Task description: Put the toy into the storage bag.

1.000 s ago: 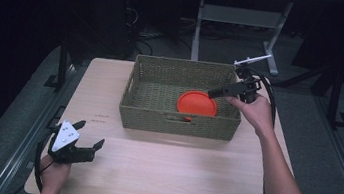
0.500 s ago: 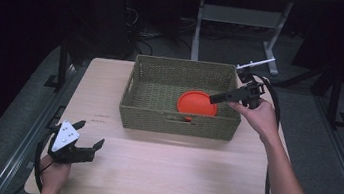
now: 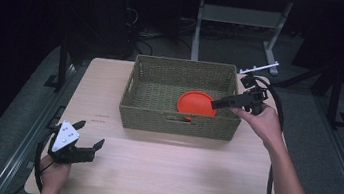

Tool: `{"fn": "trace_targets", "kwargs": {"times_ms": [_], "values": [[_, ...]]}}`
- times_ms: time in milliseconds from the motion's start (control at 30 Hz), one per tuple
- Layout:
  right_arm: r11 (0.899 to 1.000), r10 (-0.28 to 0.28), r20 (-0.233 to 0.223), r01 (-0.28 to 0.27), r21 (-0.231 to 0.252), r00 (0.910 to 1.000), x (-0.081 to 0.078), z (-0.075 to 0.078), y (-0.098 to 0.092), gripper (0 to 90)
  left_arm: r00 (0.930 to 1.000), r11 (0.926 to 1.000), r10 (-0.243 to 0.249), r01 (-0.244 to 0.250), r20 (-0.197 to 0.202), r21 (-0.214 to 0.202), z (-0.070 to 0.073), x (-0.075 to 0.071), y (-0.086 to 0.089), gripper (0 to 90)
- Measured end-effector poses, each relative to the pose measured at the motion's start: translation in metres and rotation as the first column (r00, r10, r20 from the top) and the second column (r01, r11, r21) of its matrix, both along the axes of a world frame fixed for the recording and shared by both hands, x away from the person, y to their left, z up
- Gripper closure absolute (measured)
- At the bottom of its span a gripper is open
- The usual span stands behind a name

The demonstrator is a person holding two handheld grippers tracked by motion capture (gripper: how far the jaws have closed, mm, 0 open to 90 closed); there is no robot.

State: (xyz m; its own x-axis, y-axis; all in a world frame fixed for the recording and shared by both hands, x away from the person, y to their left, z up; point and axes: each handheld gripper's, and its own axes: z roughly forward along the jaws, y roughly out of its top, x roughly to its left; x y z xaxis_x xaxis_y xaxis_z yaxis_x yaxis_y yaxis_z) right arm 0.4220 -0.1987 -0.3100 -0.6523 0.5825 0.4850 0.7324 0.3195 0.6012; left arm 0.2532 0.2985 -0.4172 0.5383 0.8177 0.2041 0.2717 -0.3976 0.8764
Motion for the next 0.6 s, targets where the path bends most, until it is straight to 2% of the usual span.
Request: {"fn": "trace_targets", "kwargs": {"times_ms": [433, 600], "values": [[1.0, 0.013, 0.006, -0.013, 0.009, 0.9999, -0.015, -0.004, -0.006, 25.2, 1.0, 0.9999, -0.001, 0.001, 0.0, -0.013, 0.0, 0.0, 0.0, 13.0], [1.0, 0.014, 0.002, -0.014, 0.014, 0.9999, -0.022, -0.007, -0.009, 25.2, 1.0, 1.0, -0.002, 0.002, 0.0, -0.007, 0.0, 0.0, 0.0, 13.0]]}}
